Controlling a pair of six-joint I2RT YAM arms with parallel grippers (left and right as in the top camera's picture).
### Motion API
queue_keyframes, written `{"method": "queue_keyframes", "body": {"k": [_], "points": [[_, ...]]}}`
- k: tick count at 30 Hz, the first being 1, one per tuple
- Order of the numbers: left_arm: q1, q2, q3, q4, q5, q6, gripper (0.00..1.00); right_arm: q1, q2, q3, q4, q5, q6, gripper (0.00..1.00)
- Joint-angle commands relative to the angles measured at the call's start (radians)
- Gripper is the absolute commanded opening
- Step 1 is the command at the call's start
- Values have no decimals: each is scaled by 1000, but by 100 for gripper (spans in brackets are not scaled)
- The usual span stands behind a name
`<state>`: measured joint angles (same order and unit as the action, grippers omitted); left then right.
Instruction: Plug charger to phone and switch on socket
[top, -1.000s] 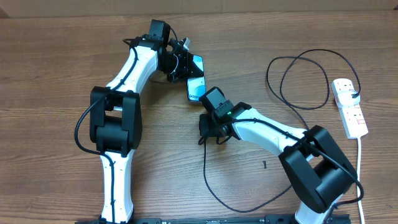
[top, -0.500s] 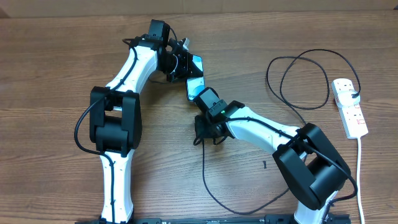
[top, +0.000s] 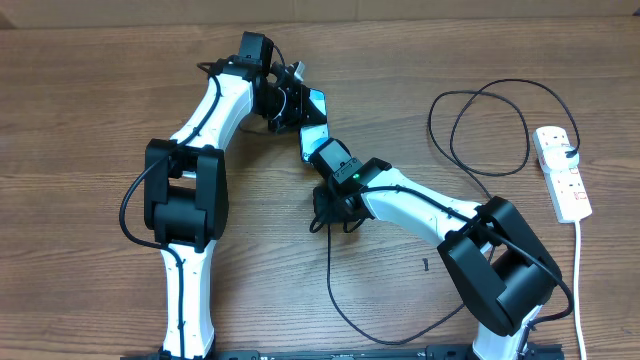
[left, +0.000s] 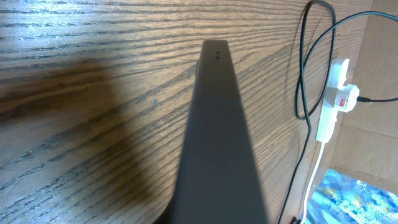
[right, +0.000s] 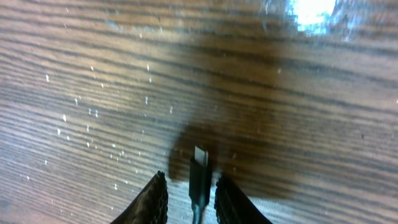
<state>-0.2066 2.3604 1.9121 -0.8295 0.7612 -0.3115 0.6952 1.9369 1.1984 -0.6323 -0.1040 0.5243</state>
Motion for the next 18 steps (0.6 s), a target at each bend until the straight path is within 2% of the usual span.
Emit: {"method": "queue_keyframes", "body": {"k": [1,3,6,11,13,18], "points": [[12,-14,20,0,16,20,4,5,18,7,-16,-13,3,26],[12,-14,20,0,15,20,4,5,18,7,-17,-14,6,25],[12,-14,20,0,15,20,4,5,18,7,-18,-13,6,17],[12,-14,20,0,15,20,4,6,18,7,-29,-18,6,12],[12,-14,20,0,15,20,4,6,18,7,-28,-17,15,4],[12,-14,20,0,16,20,4,-17,18,69,-120,31,-14,4]]}}
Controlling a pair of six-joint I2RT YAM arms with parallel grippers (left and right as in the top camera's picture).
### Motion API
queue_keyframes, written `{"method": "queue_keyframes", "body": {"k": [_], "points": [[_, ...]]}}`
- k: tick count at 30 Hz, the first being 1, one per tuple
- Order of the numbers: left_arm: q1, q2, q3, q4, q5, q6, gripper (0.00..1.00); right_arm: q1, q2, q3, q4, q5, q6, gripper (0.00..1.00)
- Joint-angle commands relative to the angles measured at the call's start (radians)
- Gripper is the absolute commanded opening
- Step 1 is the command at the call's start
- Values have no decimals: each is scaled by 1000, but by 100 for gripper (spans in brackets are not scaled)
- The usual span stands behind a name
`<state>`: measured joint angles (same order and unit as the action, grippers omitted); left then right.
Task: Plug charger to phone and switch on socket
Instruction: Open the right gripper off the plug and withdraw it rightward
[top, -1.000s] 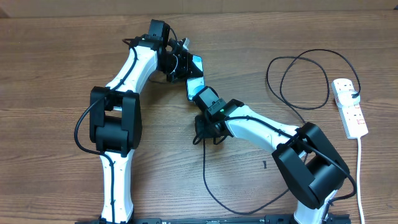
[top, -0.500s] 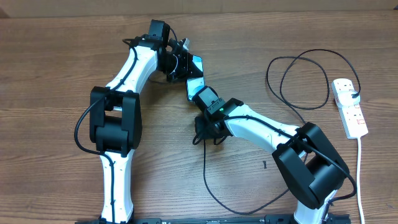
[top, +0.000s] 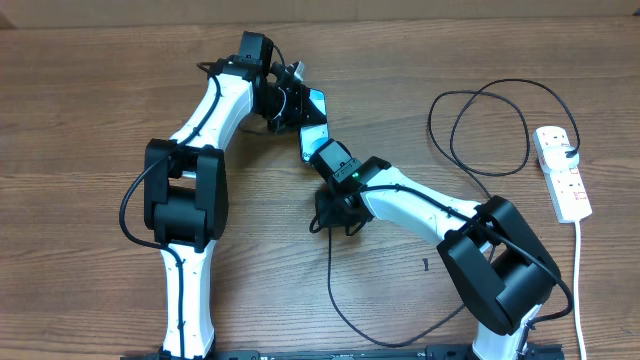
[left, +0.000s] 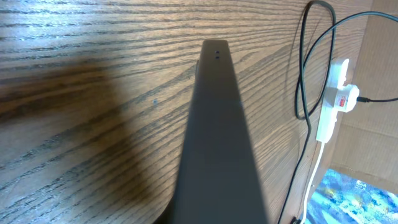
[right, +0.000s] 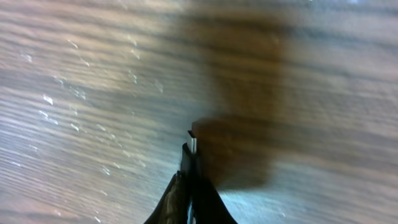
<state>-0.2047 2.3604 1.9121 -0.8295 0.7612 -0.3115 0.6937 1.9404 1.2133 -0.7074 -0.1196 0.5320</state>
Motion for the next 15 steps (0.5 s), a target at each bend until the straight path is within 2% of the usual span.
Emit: {"method": "queue_keyframes", "body": {"k": [1,4,8,13,15], "points": [[10,-14,20,0,16,20,4,-24,14,85,-92,80,-51,4],[10,-14,20,0,16,20,4,-42,14,148,-182,175,-101,4],[10,-14,20,4,16,20,4,-48,18,152,-188,191,-118,4],[10,-14,20,9,16,20,4,-59,26,146,-244,337,-148,4],[10,-14,20,12,16,20,4,-82,30,140,-261,340,-153,4]]}}
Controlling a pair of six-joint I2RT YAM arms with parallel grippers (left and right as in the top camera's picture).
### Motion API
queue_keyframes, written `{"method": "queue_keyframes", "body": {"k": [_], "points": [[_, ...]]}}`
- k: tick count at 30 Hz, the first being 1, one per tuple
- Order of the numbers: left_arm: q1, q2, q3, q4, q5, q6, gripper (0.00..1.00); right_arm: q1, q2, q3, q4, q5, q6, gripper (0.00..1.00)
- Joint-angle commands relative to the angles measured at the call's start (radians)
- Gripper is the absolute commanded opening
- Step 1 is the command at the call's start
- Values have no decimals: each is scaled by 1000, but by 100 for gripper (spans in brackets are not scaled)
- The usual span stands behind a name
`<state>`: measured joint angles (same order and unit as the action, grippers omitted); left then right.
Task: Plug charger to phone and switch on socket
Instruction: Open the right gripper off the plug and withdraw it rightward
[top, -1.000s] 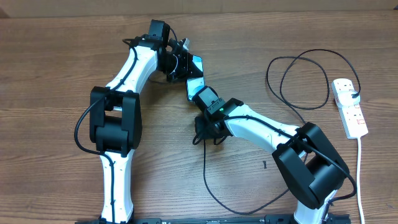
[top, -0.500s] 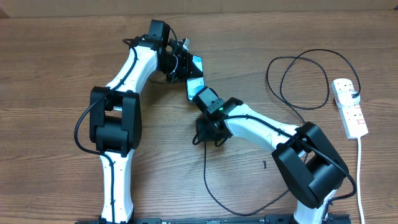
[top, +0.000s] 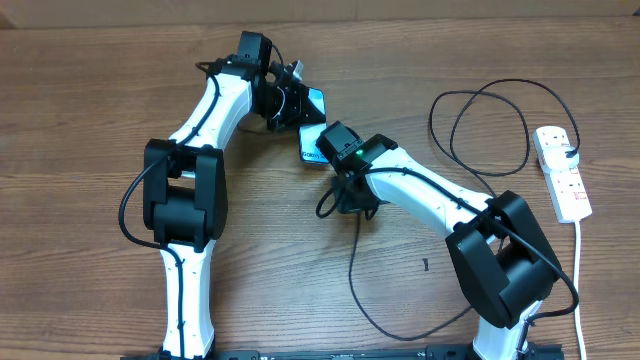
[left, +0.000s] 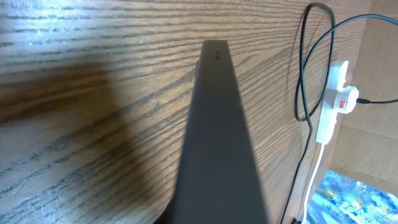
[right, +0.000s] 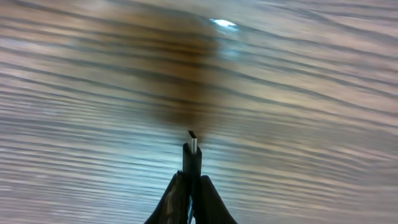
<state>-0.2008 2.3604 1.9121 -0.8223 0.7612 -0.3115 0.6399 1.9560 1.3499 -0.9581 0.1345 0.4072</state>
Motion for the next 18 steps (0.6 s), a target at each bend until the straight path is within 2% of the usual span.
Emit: {"method": "queue_keyframes", "body": {"k": [1,11,17,18], "points": [[6,-14,20,6,16,20,4,-41,16,-3,-12,69,-42,4],[6,-14,20,19,16,19,4,-109,50,-106,69,-61,-99,4],[6,-14,20,18,16,19,4,-109,50,-112,51,-62,-98,26],[6,-14,20,18,16,19,4,-109,50,-113,50,-62,-98,27]]}}
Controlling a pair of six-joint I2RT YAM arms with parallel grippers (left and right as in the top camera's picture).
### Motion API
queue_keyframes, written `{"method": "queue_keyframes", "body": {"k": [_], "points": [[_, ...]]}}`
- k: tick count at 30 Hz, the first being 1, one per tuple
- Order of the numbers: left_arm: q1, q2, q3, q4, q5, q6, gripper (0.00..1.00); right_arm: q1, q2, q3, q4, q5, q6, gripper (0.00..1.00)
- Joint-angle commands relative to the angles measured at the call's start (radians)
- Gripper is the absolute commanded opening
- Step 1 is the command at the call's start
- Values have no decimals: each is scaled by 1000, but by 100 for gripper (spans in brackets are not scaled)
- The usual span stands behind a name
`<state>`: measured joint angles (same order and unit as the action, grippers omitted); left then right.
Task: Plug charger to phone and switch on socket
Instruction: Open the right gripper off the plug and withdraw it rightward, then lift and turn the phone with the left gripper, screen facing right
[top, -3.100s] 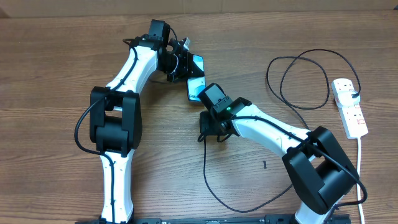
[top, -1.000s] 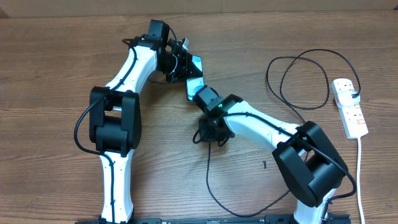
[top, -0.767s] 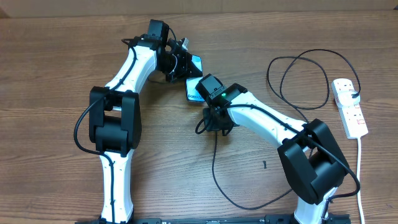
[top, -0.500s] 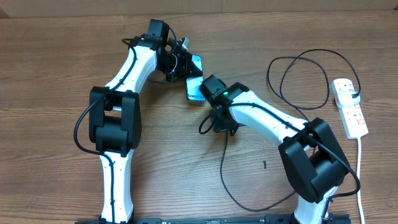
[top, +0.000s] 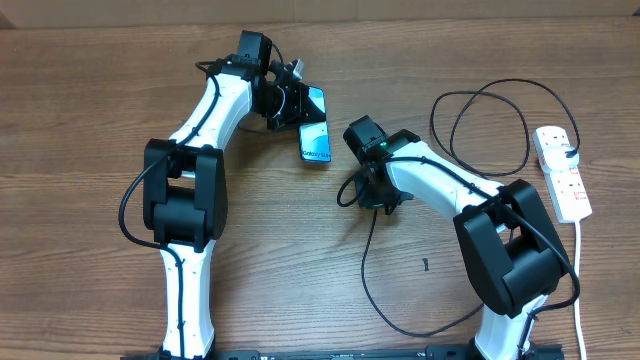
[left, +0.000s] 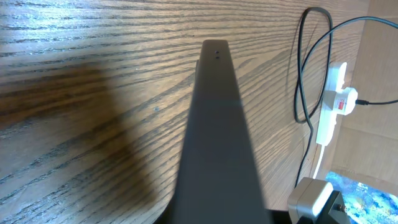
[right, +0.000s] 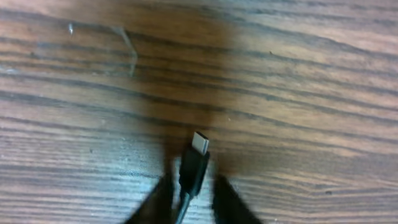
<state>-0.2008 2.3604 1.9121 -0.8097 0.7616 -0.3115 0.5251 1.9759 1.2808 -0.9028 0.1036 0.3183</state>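
Observation:
The phone (top: 315, 140), blue screen up, slants off the table with its upper end in my left gripper (top: 291, 103), which is shut on it. In the left wrist view the phone (left: 216, 124) shows edge-on as a dark wedge. My right gripper (top: 378, 196) is to the phone's right, apart from it. Its fingers (right: 163, 186) stand apart on either side of the black charger plug (right: 194, 163), whose metal tip points away from the camera over the wood. The white socket strip (top: 562, 172) with a red switch lies at the far right.
The black cable (top: 480, 125) loops between the right arm and the socket strip (left: 333, 99), and trails down to the table's front. A white lead (top: 580, 285) runs from the strip to the front edge. The right arm's wrist (left: 314, 199) shows at the left wrist view's lower right.
My right gripper has moved right, farther from the phone, and its fingers, then shut on the plug, now stand apart round it. The left gripper and phone have not moved.
My right gripper was open round the plug just below the phone. Then it was shut on the plug there. It then held the plug a little to the right, and now it is farther right with its fingers parted. My left gripper held the phone throughout.

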Motion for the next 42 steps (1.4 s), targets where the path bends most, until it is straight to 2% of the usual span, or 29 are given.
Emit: {"method": "queue_keyframes", "body": {"k": [1,2,3,12,21,22,24,25,28,30,34,38,42], "points": [[6,-14,20,6,16,20,4,5,30,-44,-6,-31,-9,27],[6,-14,20,6,16,19,4,5,30,-45,-7,-31,-9,20],[6,-14,20,5,16,20,4,5,30,-45,-8,-31,-9,4],[6,-14,20,-2,17,20,4,5,30,-45,-23,-80,-9,4],[6,-14,20,-87,-14,19,4,-2,30,-44,-7,-98,-38,4],[6,-14,20,-94,2,19,4,-5,30,-44,-6,-97,-40,6],[6,-14,20,-99,22,20,4,-12,30,-45,-8,-95,-42,28],[6,-14,20,-98,22,19,4,-16,30,-45,-8,-95,-51,33],[6,-14,20,-95,22,19,4,-26,30,-45,1,-95,-58,34],[6,-14,20,-95,21,20,4,-33,30,-45,8,-95,-58,30],[6,-14,20,-95,21,20,4,-39,30,-45,14,-106,-58,6],[6,-14,20,-80,66,20,4,-40,30,-43,15,-106,-59,4],[6,-14,20,19,306,20,4,-60,-11,-16,-14,-136,-84,4]]}}
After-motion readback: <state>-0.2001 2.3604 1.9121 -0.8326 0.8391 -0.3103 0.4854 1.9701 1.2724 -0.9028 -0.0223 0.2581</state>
